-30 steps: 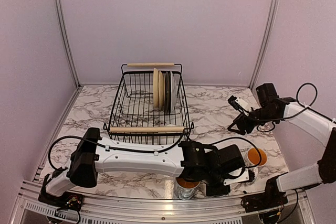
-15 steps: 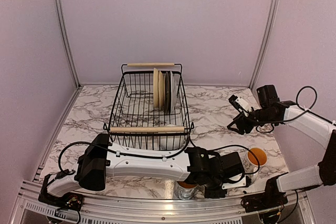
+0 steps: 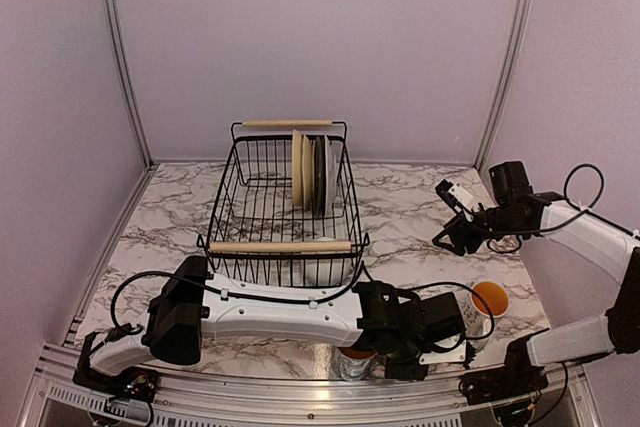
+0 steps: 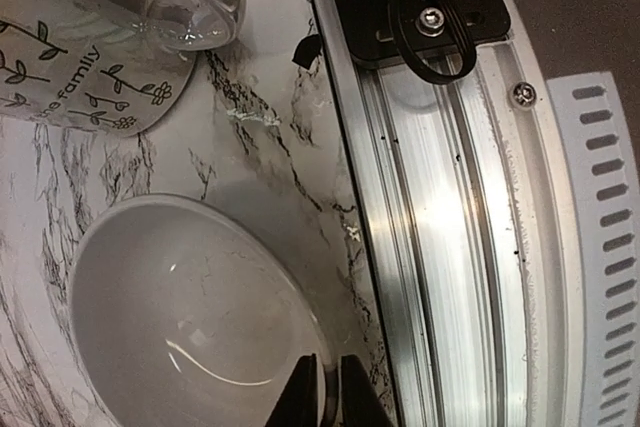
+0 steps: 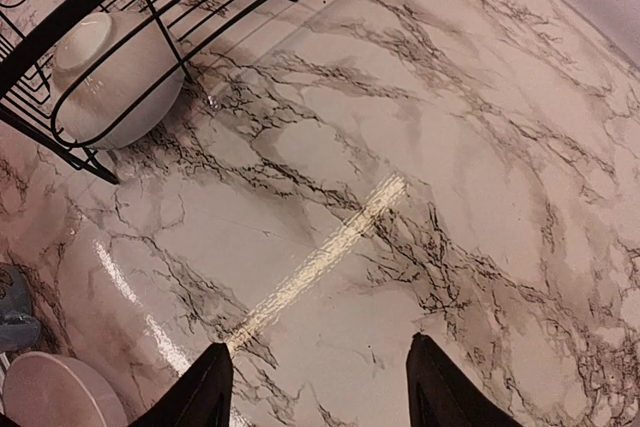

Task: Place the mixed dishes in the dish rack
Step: Grab the bowl from the corner of the board, then move the bowl to the dish rack.

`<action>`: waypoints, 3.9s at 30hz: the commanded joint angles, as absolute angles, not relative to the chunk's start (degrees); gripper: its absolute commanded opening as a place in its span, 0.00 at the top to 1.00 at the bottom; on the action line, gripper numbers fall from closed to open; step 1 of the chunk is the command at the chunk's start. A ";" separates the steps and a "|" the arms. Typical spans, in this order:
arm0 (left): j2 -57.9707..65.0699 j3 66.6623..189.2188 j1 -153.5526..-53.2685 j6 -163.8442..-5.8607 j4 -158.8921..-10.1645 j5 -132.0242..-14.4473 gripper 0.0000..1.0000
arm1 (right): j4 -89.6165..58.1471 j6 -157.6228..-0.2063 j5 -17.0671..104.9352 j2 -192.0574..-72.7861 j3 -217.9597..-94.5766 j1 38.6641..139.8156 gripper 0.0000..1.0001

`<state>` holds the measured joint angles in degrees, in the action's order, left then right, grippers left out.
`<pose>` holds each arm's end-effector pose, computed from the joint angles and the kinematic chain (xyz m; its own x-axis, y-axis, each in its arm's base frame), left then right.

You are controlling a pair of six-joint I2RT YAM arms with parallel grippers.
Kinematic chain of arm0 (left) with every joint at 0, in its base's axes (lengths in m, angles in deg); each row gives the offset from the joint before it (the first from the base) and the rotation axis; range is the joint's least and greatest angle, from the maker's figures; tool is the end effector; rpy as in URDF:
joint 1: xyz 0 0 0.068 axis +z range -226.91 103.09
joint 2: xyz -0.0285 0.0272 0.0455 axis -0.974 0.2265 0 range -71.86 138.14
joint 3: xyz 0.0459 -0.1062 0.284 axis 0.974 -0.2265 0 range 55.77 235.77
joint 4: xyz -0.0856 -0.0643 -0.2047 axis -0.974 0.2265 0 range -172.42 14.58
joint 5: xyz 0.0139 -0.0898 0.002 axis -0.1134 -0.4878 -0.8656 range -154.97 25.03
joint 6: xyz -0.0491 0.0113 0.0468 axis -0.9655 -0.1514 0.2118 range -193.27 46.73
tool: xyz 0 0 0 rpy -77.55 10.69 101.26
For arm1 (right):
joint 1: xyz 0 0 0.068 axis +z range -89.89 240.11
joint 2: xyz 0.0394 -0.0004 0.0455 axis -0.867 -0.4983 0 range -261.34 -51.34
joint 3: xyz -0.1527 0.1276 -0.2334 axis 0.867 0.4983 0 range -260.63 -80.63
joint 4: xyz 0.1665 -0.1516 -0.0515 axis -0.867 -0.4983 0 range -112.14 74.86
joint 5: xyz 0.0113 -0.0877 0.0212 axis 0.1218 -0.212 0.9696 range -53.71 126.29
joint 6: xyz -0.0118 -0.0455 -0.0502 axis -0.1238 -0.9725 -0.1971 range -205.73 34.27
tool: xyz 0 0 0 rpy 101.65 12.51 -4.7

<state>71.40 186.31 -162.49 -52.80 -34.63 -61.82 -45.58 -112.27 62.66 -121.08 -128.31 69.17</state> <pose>0.0450 -0.5417 0.1914 0.2847 0.8494 -0.4444 0.9541 -0.2063 0.2171 0.2045 0.0577 0.2716 -0.5186 -0.4881 -0.7020 -0.7151 0.6977 0.0431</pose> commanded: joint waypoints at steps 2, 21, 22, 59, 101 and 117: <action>73.79 188.36 -163.47 -50.93 -31.51 -59.53 0.90 | -44.76 -111.49 61.87 -120.71 -128.04 68.66 0.43; 64.53 190.19 -163.41 -52.46 -37.75 -67.10 1.00 | -46.08 -111.79 60.56 -116.82 -129.99 68.66 0.44; 62.86 190.12 -163.33 -53.02 -38.38 -68.01 1.00 | -46.65 -112.05 60.10 -116.46 -130.60 68.64 0.44; 11.88 119.05 -108.21 -124.19 -96.24 -96.96 1.00 | -57.33 -112.62 61.29 -134.40 -163.08 75.98 0.44; 23.84 124.39 -106.16 -121.37 -85.23 -99.24 1.00 | -72.96 -129.80 55.94 -151.85 -184.84 96.32 0.46; 0.87 127.03 -102.71 -98.75 -66.27 -80.06 1.00 | -93.73 -138.77 43.18 -179.18 -210.47 105.71 0.72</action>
<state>5.16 128.39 -104.48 -104.98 -71.35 -86.84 -86.23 -136.45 49.77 -176.94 -206.41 103.51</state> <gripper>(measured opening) 0.052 0.298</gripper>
